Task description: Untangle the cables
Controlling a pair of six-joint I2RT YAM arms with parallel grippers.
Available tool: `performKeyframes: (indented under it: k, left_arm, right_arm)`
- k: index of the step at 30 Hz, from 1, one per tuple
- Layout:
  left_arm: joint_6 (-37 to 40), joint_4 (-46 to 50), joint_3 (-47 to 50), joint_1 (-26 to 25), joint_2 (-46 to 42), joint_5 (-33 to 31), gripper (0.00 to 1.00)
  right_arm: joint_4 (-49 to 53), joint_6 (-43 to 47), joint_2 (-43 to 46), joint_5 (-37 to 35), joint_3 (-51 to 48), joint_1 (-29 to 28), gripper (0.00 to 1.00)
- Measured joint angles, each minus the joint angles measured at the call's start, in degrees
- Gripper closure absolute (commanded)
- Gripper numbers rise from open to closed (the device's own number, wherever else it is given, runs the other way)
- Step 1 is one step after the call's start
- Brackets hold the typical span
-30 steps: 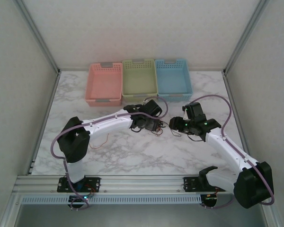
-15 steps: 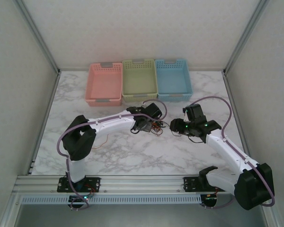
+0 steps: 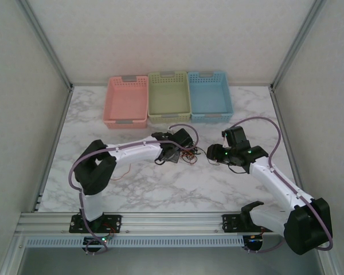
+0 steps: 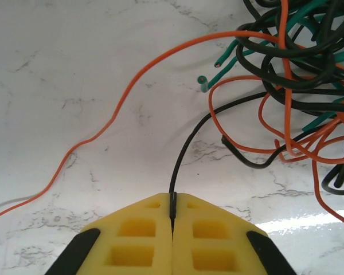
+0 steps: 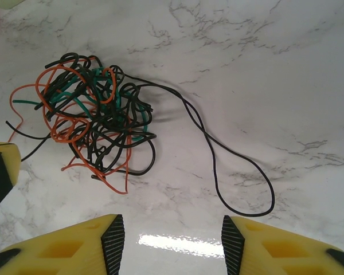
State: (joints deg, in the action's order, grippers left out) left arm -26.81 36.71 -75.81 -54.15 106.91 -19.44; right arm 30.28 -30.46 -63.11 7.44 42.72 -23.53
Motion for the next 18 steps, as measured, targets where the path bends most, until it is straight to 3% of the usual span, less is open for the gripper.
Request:
performKeyframes:
  k: [6,10,18]
  left_arm:
    - [0.04,0.72,1.16,0.00,-6.34,-0.24,1.00]
    - [0.07,1.55,2.54,0.00,-13.70,-0.15,1.00]
    - [1.18,5.90,6.73,0.02,-27.82,-0.20,1.00]
  right_arm:
    - [-0.28,0.55,-0.07,0.11,0.00,0.00,0.55]
    - [-1.92,0.66,-1.38,2.12,0.04,-0.02,0.49]
    - [-5.05,-0.37,-11.63,5.92,5.53,-3.80,0.50]
